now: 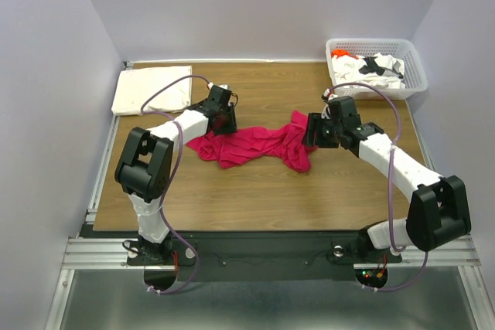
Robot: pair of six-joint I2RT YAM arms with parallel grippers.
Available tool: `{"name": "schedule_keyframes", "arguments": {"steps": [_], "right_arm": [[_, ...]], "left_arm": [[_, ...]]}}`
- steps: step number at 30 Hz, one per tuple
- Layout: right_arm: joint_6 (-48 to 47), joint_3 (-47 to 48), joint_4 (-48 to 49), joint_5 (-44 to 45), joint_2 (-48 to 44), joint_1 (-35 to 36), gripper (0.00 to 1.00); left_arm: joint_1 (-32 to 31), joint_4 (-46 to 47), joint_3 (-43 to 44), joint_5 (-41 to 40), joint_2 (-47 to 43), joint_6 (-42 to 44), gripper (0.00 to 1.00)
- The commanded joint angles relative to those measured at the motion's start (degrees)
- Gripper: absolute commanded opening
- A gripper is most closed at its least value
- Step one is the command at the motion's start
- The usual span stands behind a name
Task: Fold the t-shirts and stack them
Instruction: Move the tshirt to the center of the board
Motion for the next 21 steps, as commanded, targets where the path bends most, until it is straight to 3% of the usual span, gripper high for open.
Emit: {"name": "schedule_keyframes", "arguments": {"steps": [1, 2, 3, 6, 10, 16, 21], "right_arm": [[-0.63, -0.09, 0.96, -0.35, -0.02, 0.07, 0.63], [-0.81, -0.01, 0.87, -2.53, 0.60, 0.07, 0.63], [-1.16, 0.00, 0.87, -3.95, 1.04, 0.07, 0.63], [-0.81, 0.17, 0.35, -7.91, 3.05, 0.07, 0.63], [0.33, -1.49, -0.09, -10.55, 6.39, 0.33, 0.63], [1.04, -3.52, 0.08, -8.71, 11.66, 1.30, 0.62], [0.77, -3.87, 0.78, -5.72, 13.70, 1.30, 0.46]], "left_arm": [[-0.50, -1.58, 2.23, -3.15, -0.27, -0.04, 0.38], [-0.58, -1.94, 2.32, -3.67, -1.05, 0.22, 0.33], [-0.67, -2.11, 2.41, -4.90, -1.76, 0.66, 0.19], [-0.59, -4.83, 4.24, -9.20, -5.01, 1.72, 0.00], [-0.59, -9.57, 8.55, -17.82, -11.15, 4.96, 0.00], [-0.58, -11.60, 13.92, -21.17, -19.07, 7.78, 0.00], [-0.59, -12.48, 13.49, -19.85, -22.41, 7.61, 0.00]]}}
